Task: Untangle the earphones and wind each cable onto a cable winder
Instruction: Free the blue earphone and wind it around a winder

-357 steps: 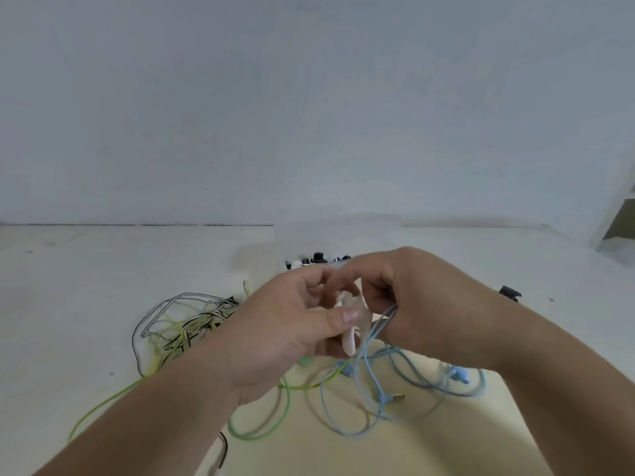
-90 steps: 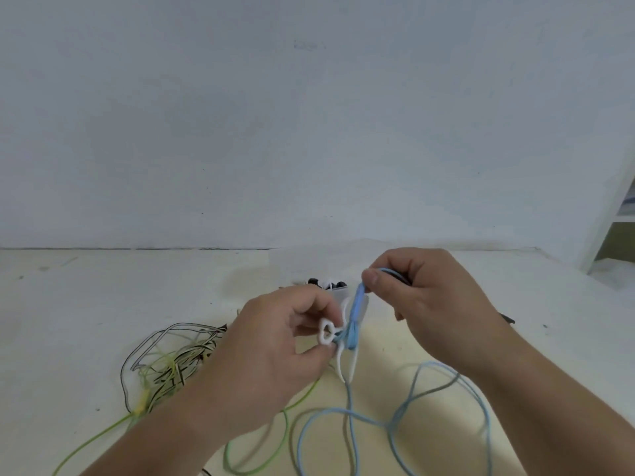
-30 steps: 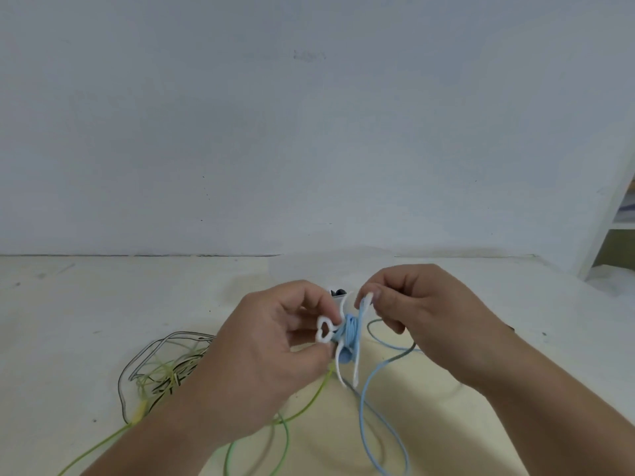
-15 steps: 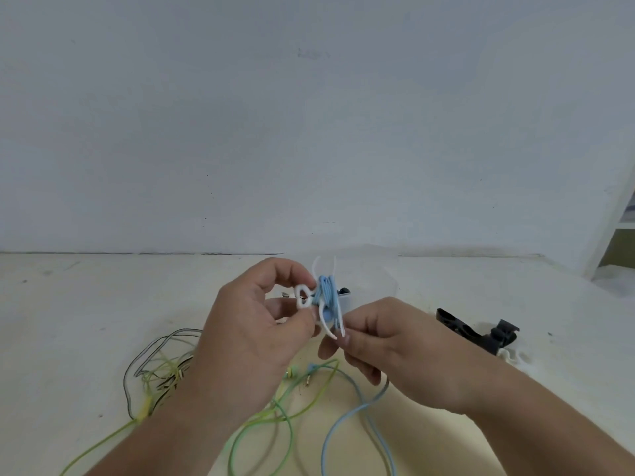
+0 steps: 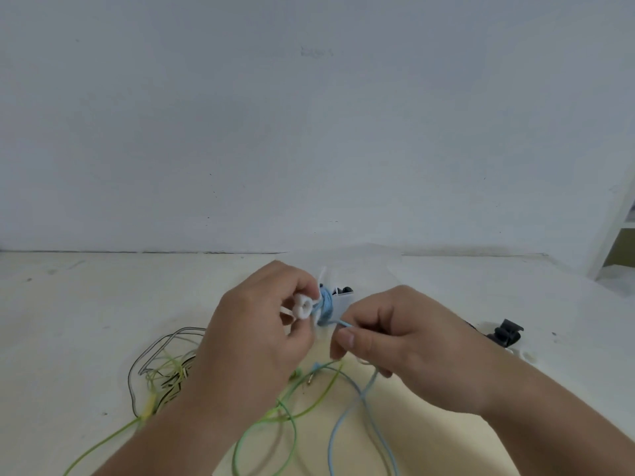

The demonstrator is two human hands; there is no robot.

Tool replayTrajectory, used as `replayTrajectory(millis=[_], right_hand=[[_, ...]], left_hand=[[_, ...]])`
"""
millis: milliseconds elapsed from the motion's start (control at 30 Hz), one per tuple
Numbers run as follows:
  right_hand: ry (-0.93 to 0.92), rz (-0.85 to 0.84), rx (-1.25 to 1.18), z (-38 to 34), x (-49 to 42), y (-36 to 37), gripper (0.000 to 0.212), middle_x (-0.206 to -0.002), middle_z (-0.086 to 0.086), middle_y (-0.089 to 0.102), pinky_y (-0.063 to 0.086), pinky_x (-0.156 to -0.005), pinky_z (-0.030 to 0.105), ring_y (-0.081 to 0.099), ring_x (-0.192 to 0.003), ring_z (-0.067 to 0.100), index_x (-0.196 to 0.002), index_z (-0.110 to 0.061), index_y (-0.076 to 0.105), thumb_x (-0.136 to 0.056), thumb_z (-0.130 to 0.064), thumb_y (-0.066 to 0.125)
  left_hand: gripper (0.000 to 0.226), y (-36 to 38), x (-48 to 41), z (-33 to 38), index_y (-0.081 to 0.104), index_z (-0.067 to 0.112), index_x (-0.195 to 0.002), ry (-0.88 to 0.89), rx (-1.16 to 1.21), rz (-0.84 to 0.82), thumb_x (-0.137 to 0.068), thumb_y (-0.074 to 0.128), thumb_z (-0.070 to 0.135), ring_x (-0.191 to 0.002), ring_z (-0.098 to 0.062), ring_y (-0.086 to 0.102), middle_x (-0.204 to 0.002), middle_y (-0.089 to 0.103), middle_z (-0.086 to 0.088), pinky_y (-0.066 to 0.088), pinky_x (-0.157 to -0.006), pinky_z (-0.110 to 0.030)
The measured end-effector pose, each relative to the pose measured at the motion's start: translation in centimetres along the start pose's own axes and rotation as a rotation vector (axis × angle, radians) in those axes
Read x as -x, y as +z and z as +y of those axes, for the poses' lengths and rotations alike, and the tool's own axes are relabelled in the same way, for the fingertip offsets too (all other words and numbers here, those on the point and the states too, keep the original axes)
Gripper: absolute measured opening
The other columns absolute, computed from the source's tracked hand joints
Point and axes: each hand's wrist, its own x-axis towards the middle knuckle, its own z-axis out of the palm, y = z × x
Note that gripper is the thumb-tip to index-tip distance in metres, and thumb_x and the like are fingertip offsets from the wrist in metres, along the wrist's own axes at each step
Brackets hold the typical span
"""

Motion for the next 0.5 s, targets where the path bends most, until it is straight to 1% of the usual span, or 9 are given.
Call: replayTrajectory(millis=[33,67,100,167,267,333,400,433,500], right_hand=[[-0.014,0.048,0.015,0.0,0.0,-0.1,0.025,-0.063,0.014,0.045,0.038,-0.058,0.031,0.042,-0.059,0.017,-0.080,-0.023,0.073,-0.093,-0.038,0.059],[-0.023,0.111,0.047,0.1,0.1,-0.3,0.024,-0.064,0.013,0.050,0.038,-0.057,0.030,0.042,-0.058,0.014,-0.079,-0.023,0.073,-0.093,-0.037,0.060],[-0.024,0.177,0.090,0.2,0.1,-0.5,0.023,-0.065,0.010,0.054,0.039,-0.057,0.029,0.044,-0.057,0.011,-0.077,-0.023,0.072,-0.094,-0.034,0.061],[-0.014,0.307,0.153,0.3,0.1,-0.9,0.019,-0.067,0.001,0.062,0.043,-0.059,0.027,0.052,-0.059,0.012,-0.075,-0.026,0.071,-0.092,-0.030,0.063],[-0.002,0.464,0.159,0.8,-0.1,-1.1,0.018,-0.070,-0.005,0.065,0.045,-0.060,0.025,0.057,-0.065,0.013,-0.071,-0.033,0.069,-0.089,-0.028,0.068],[0.001,0.505,0.164,1.1,-0.3,-1.1,0.018,-0.072,-0.006,0.066,0.045,-0.061,0.024,0.058,-0.067,0.012,-0.072,-0.035,0.068,-0.088,-0.029,0.069],[0.017,0.501,0.172,1.3,-0.5,-1.1,0.019,-0.072,-0.009,0.067,0.045,-0.062,0.021,0.058,-0.067,0.009,-0.072,-0.035,0.068,-0.090,-0.029,0.068],[0.031,0.485,0.160,1.3,-0.5,-1.2,0.019,-0.069,-0.010,0.066,0.044,-0.059,0.018,0.057,-0.064,0.007,-0.073,-0.034,0.068,-0.091,-0.028,0.067],[0.069,0.446,0.098,1.2,-0.5,-1.4,0.021,-0.061,-0.010,0.060,0.037,-0.049,0.012,0.049,-0.051,0.003,-0.074,-0.030,0.070,-0.093,-0.027,0.065]], left_hand=[[0.035,0.0,0.0,0.0,0.062,0.032,-0.082,0.021,-0.024,-0.026,-0.076,0.070,-0.001,-0.080,-0.009,0.065,-0.087,0.063,0.017,0.056,-0.063,-0.026],[0.035,0.0,0.1,0.0,0.062,0.032,-0.082,0.027,-0.023,-0.051,-0.076,0.070,-0.001,-0.080,-0.010,0.065,-0.087,0.062,0.016,0.056,-0.063,-0.025],[0.035,0.0,0.2,0.0,0.062,0.032,-0.082,0.021,0.001,-0.075,-0.076,0.069,-0.002,-0.079,-0.010,0.065,-0.087,0.062,0.016,0.054,-0.062,-0.021],[0.036,0.0,0.3,0.1,0.063,0.032,-0.082,-0.005,0.065,-0.130,-0.077,0.068,-0.003,-0.078,-0.010,0.066,-0.087,0.063,0.016,0.049,-0.060,-0.014],[0.038,-0.1,0.3,0.4,0.064,0.032,-0.081,-0.036,0.139,-0.200,-0.077,0.067,-0.006,-0.078,-0.010,0.067,-0.086,0.065,0.014,0.048,-0.061,-0.013],[0.035,-0.2,0.4,0.8,0.066,0.029,-0.081,-0.079,0.219,-0.227,-0.077,0.067,-0.006,-0.074,-0.010,0.068,-0.084,0.067,0.011,0.047,-0.059,-0.012],[0.033,-0.3,0.4,1.1,0.067,0.028,-0.081,-0.130,0.321,-0.260,-0.078,0.068,-0.005,-0.064,-0.008,0.067,-0.080,0.070,0.004,0.044,-0.054,-0.012],[0.031,-0.4,0.4,1.1,0.068,0.027,-0.082,-0.151,0.371,-0.278,-0.079,0.068,-0.004,-0.060,-0.009,0.065,-0.079,0.071,0.002,0.042,-0.052,-0.014],[0.025,-0.3,0.3,1.2,0.068,0.026,-0.083,-0.187,0.478,-0.310,-0.079,0.070,0.002,-0.053,-0.014,0.058,-0.076,0.073,-0.003,0.039,-0.049,-0.021]])
